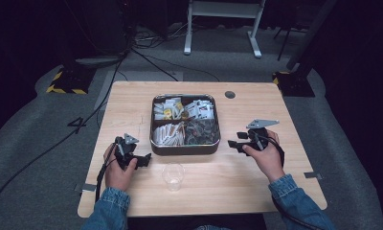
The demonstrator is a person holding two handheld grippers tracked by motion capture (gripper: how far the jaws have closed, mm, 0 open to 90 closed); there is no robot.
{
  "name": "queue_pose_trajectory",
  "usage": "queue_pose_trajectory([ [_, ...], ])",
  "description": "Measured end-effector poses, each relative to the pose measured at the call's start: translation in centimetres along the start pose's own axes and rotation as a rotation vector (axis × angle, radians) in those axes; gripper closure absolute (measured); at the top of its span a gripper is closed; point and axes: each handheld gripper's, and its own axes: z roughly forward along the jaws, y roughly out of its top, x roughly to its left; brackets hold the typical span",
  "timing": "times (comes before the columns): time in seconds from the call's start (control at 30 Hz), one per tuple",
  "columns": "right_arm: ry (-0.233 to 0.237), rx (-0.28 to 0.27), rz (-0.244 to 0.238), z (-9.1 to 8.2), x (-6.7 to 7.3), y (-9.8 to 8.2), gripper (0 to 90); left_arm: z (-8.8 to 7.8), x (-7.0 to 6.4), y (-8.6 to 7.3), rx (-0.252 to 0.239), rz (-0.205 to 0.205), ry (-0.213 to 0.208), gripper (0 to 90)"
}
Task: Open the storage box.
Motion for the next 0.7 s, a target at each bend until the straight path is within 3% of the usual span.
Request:
queue_pose_trajectory([
  [0.17, 0.016, -0.003, -0.028, 0.5, 0.7, 1.9, 40.4, 0.0, 0.0, 0.0, 0.000, 0.000, 0.000, 0.1],
  [0.7, 0.066, 0.000, -0.013, 1.8, 2.1, 5.8, 44.5, 0.0, 0.0, 0.0, 0.000, 0.000, 0.000, 0.1],
])
